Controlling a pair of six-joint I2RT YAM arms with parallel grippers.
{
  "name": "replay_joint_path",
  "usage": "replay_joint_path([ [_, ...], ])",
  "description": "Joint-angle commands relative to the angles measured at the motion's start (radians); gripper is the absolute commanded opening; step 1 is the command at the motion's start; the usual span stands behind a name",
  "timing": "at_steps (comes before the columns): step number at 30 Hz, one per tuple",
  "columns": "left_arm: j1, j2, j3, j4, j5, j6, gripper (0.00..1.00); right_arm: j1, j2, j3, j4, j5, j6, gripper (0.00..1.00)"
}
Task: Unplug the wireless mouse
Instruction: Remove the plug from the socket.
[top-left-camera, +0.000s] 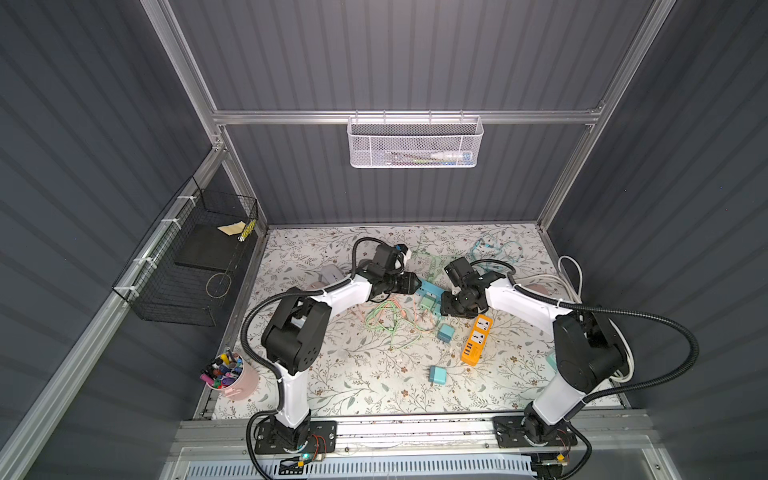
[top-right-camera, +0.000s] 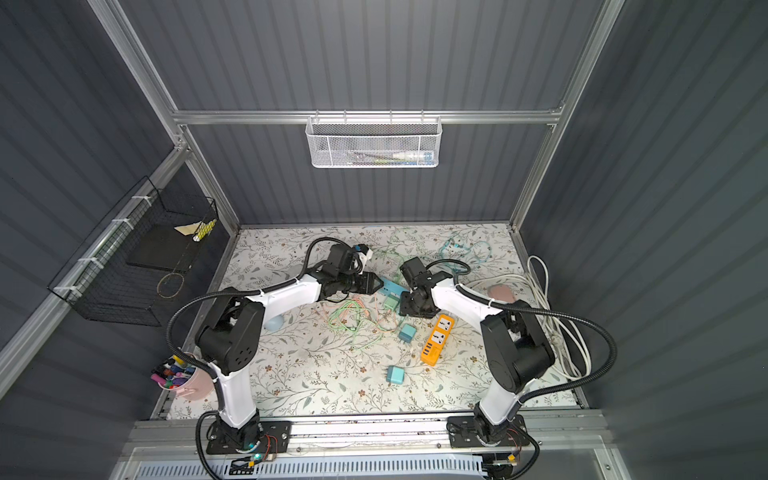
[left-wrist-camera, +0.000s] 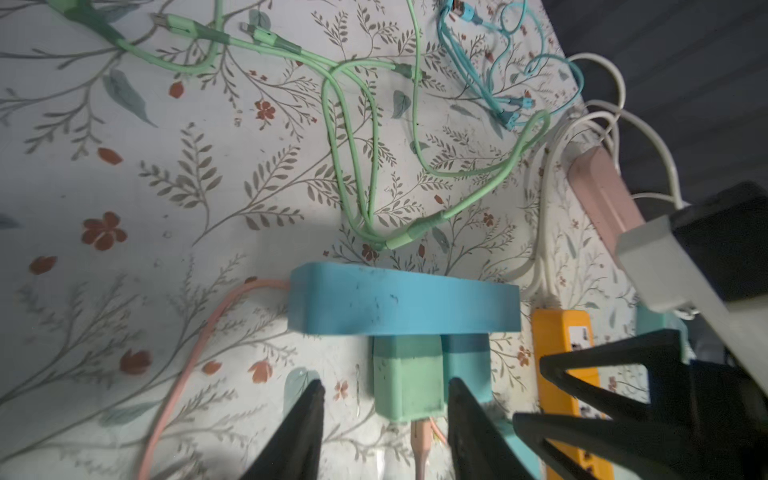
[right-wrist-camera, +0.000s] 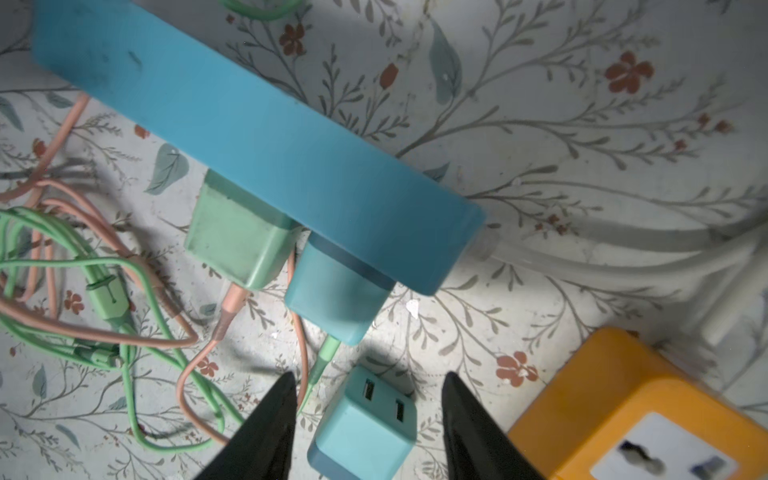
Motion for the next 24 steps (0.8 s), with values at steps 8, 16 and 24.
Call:
replay_joint_path([
  [8,-0.03,0.123,0.145,-0.125,-0.128,0.124,0.5,0.026,0.119,0.089,-0.035,0.1,0.117,0.61],
  [16,-0.031,0.123,0.113,-0.076,-0.108,0.107,0.5,0.03,0.167,0.118,-0.027,0.121,0.16,0.62],
  [24,-0.034,0.123,0.095,-0.058,-0.092,0.095,0.49,0.031,0.217,0.141,-0.052,0.123,0.223,0.62],
])
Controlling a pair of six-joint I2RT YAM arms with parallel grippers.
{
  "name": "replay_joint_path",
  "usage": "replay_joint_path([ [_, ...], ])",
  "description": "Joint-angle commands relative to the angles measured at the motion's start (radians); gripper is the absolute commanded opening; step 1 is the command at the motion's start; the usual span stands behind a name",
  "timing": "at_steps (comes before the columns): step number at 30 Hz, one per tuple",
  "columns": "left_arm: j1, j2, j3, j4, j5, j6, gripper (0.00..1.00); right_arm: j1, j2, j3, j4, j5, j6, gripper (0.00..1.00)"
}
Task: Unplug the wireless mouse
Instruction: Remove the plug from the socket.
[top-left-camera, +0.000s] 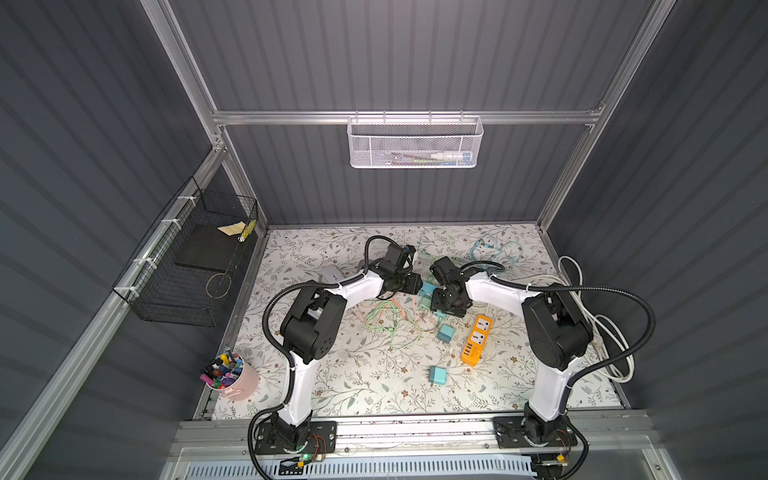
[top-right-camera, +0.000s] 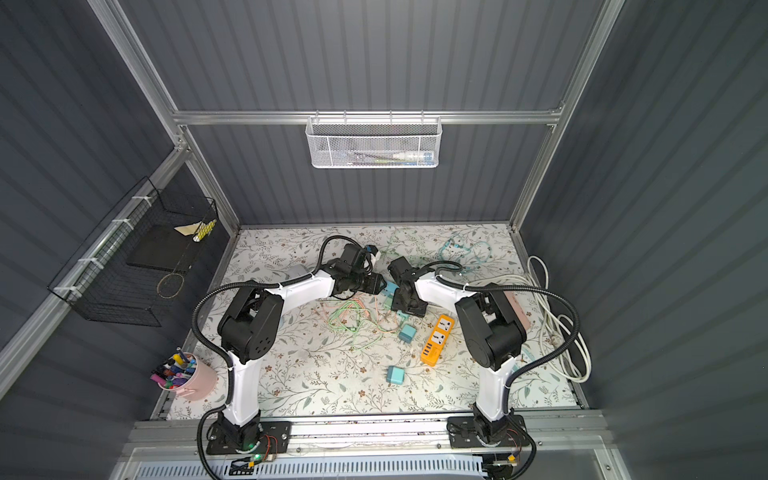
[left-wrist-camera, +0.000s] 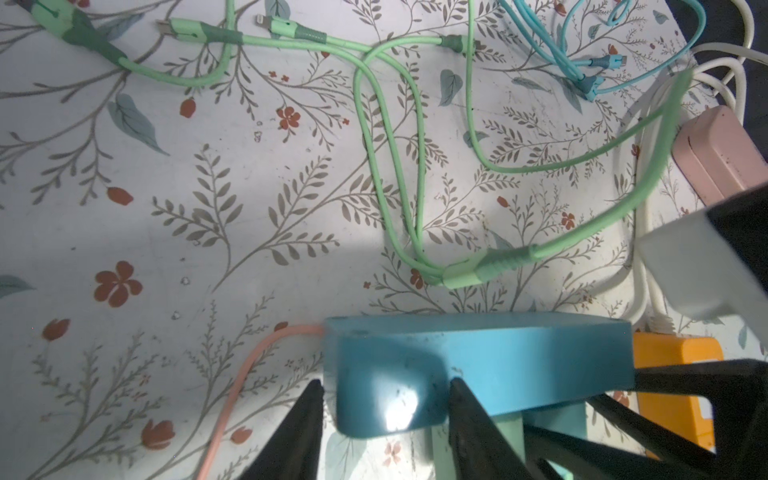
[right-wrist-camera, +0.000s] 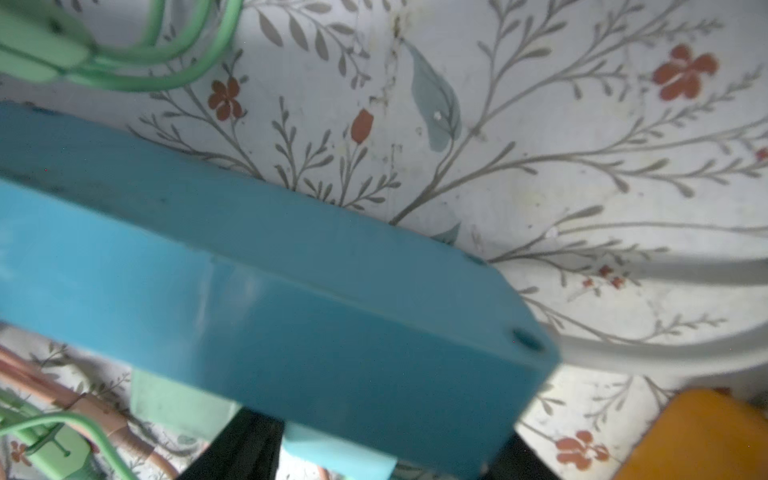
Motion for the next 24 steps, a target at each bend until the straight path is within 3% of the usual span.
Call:
replay_joint_path([
  [1,-0.011,0.01,-0.021,0.006,0.009,0.001,0.49,0.004,0.024,0.007,-0.046,0.03,0.048,0.62],
  [3,-0.011,0.011,-0.025,0.006,0.005,0.002,0.49,0.006,0.029,0.002,-0.037,0.027,0.057,0.61],
  [8,-0.017,0.01,-0.031,0.0,-0.003,0.003,0.49,0.01,0.031,-0.002,-0.039,0.034,0.074,0.44],
  [15,-0.026,0.014,-0.028,0.003,0.016,-0.039,0.48,0.039,0.019,-0.003,-0.054,0.043,0.148,0.41],
  [24,-0.031,-0.017,-0.107,0.061,0.035,-0.121,0.47,0.05,-0.037,-0.07,0.034,-0.077,0.25,0.31],
])
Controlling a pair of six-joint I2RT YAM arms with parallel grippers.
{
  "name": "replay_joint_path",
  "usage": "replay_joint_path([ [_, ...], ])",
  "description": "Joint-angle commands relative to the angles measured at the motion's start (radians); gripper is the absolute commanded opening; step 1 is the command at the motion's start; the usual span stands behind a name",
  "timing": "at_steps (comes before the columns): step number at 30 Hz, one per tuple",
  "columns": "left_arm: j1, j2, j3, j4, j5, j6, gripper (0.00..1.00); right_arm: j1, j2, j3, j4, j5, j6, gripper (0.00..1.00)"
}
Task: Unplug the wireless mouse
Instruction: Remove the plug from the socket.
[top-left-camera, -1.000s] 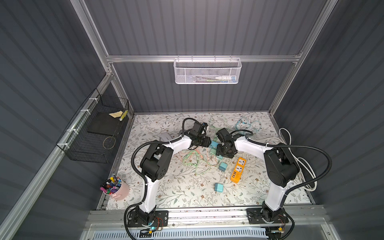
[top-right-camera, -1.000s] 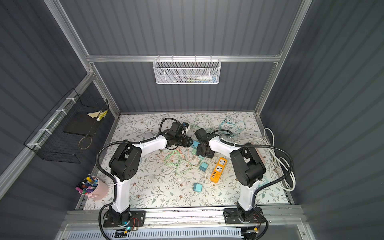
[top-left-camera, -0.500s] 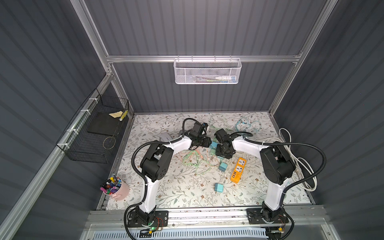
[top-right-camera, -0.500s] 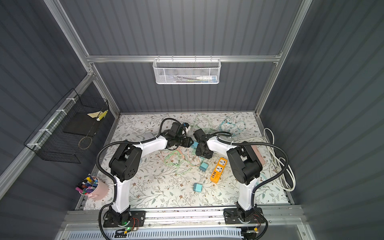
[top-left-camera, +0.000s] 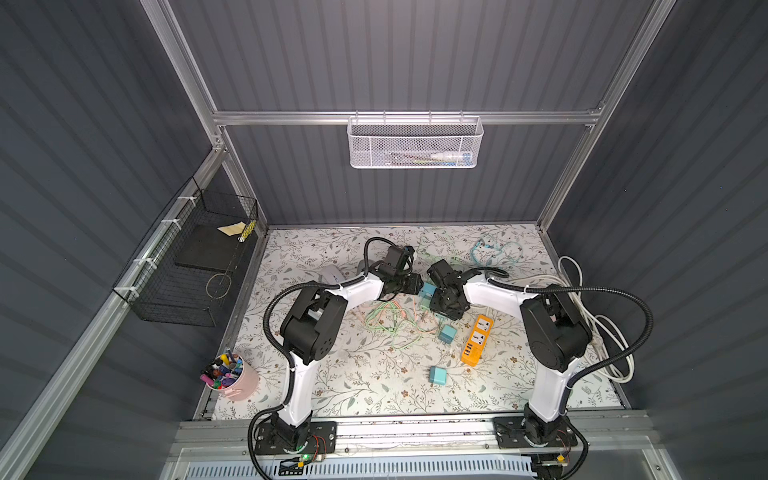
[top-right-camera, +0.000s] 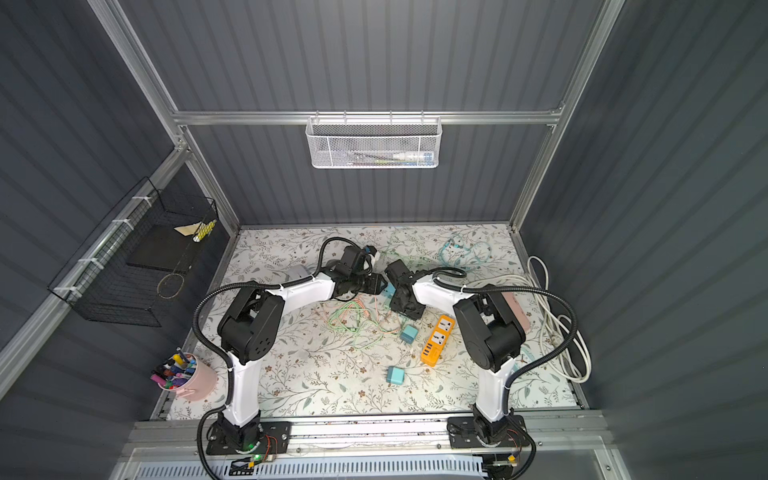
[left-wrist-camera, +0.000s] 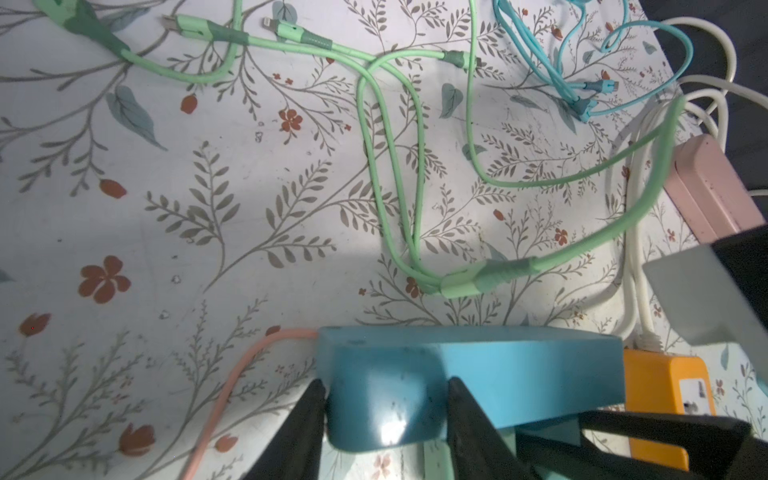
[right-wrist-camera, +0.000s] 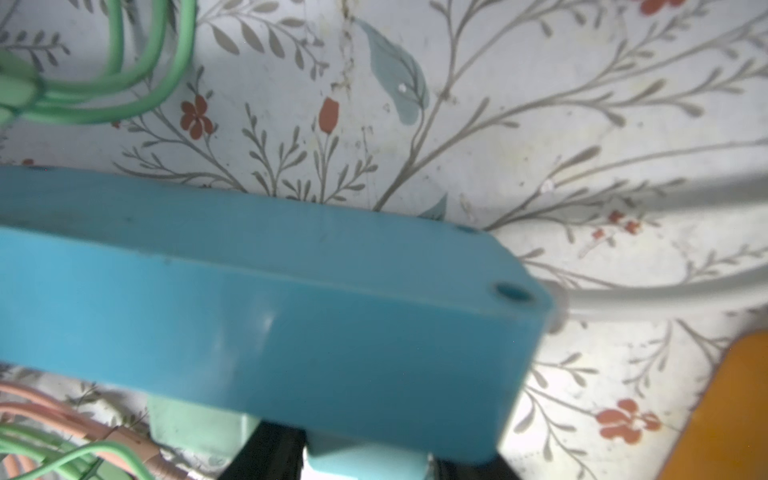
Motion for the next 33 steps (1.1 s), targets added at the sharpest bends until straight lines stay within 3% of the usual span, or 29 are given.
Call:
replay_joint_path([
  [1,-0.025,-0.012,-0.065,-0.012,0.041,-0.052,0.47,0.026,-0.023,-0.031,-0.012,-0.073,0.042,0.31],
  [7,-0.036,-0.022,-0.092,0.02,0.049,-0.092,0.47,0.047,-0.027,0.005,-0.087,0.025,0.05,0.28],
  [18,-0.052,-0.046,-0.114,0.026,0.003,-0.139,0.47,0.083,-0.031,0.002,-0.017,-0.107,0.04,0.22],
  [27,-0.051,-0.037,-0.099,0.007,-0.024,-0.135,0.47,0.098,-0.077,-0.014,-0.034,-0.035,-0.074,0.2],
  [31,-0.052,-0.038,-0.098,0.006,-0.024,-0.138,0.47,0.056,-0.098,-0.061,0.035,-0.096,-0.059,0.17],
  [33,-0.053,-0.04,-0.096,0.004,-0.027,-0.136,0.47,0.035,-0.101,-0.049,0.054,-0.123,-0.146,0.18],
])
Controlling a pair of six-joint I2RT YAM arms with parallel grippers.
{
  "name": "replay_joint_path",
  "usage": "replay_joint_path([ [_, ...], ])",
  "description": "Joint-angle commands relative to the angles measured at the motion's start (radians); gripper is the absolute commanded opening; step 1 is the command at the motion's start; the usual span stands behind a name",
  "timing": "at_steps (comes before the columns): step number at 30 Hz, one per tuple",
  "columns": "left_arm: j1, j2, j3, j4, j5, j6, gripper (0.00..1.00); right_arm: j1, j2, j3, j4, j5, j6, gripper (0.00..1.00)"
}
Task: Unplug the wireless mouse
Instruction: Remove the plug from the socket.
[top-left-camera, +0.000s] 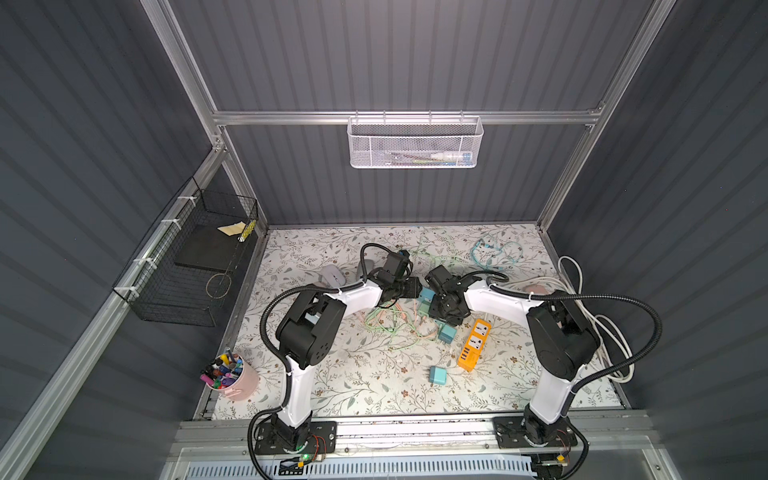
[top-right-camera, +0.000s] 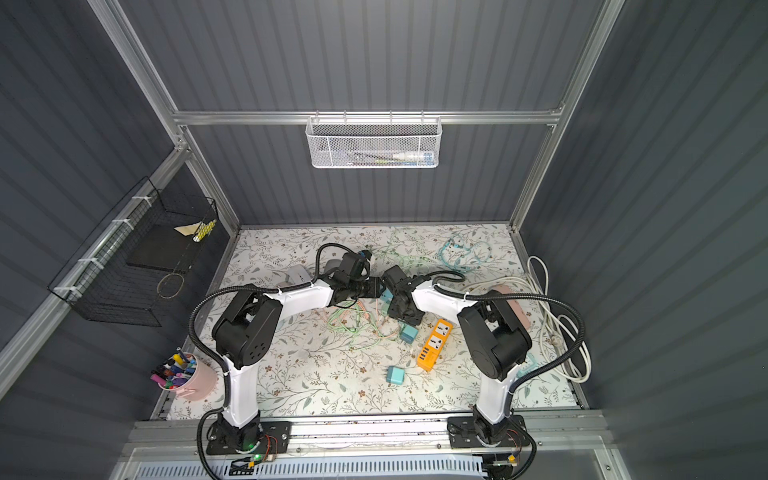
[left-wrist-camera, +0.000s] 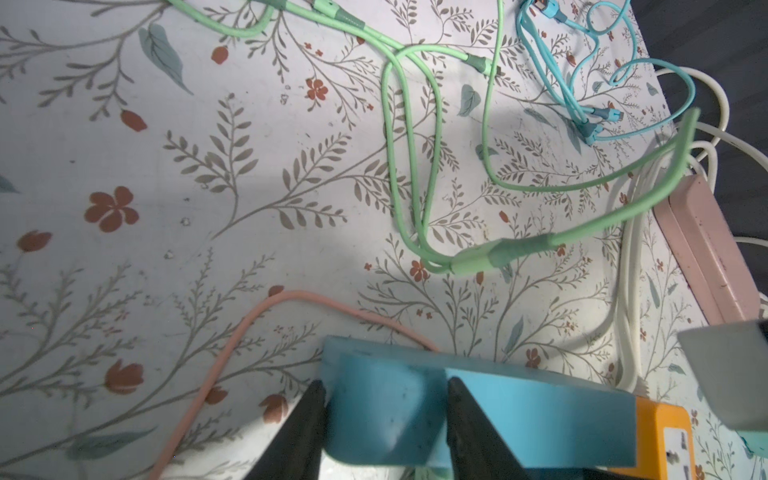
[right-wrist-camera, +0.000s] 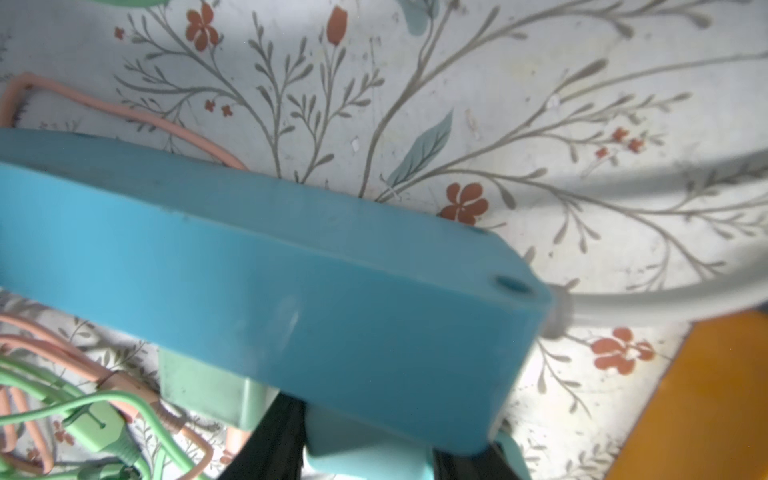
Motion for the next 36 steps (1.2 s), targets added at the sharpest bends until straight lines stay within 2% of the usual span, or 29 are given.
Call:
replay_joint_path([
  [1,-0.03,0.001,-0.008,-0.064,0.023,-0.001,0.47,-0.009,-0.034,0.028,0.046,-0.099,-0.16,0.18],
  [4,-0.03,0.003,-0.006,-0.07,0.023,0.001,0.47,-0.013,0.006,0.122,-0.045,-0.063,-0.311,0.19],
  [7,-0.031,0.003,-0.004,-0.067,0.03,-0.007,0.47,-0.034,0.037,0.179,-0.122,0.026,-0.332,0.18],
  [12,-0.034,-0.011,-0.017,-0.053,0.033,-0.013,0.47,-0.153,0.022,0.156,-0.051,-0.065,-0.363,0.16],
  [16,-0.033,-0.06,-0.038,-0.041,0.037,0.039,0.5,-0.181,0.053,0.2,-0.081,-0.09,-0.397,0.15],
  [19,-0.033,-0.115,-0.041,-0.054,0.046,0.153,0.54,-0.186,0.044,0.197,-0.08,-0.093,-0.409,0.15],
  [22,-0.033,-0.177,-0.081,-0.015,0.081,0.318,0.54,-0.198,0.03,0.184,-0.074,-0.126,-0.424,0.15],
  [25,-0.033,-0.259,-0.181,0.108,0.148,0.552,0.51,-0.211,-0.003,0.16,-0.054,-0.2,-0.461,0.15],
  [27,-0.033,-0.319,-0.271,0.219,0.171,0.743,0.45,-0.223,-0.045,0.123,-0.032,-0.256,-0.479,0.15],
  [29,-0.019,-0.352,-0.321,0.281,0.18,0.875,0.42,-0.24,-0.094,0.082,-0.012,-0.31,-0.499,0.15],
  [30,-0.001,-0.363,-0.333,0.28,0.24,0.94,0.41,-0.252,-0.124,0.056,-0.001,-0.343,-0.51,0.14],
  [33,0.043,-0.388,-0.367,0.288,0.326,1.069,0.43,-0.282,-0.217,-0.008,0.021,-0.404,-0.543,0.13],
  [35,0.071,-0.404,-0.372,0.278,0.36,1.091,0.47,-0.288,-0.265,-0.026,0.01,-0.405,-0.564,0.12],
  [36,0.079,-0.409,-0.371,0.275,0.37,1.092,0.5,-0.288,-0.286,-0.032,0.002,-0.444,-0.572,0.12],
])
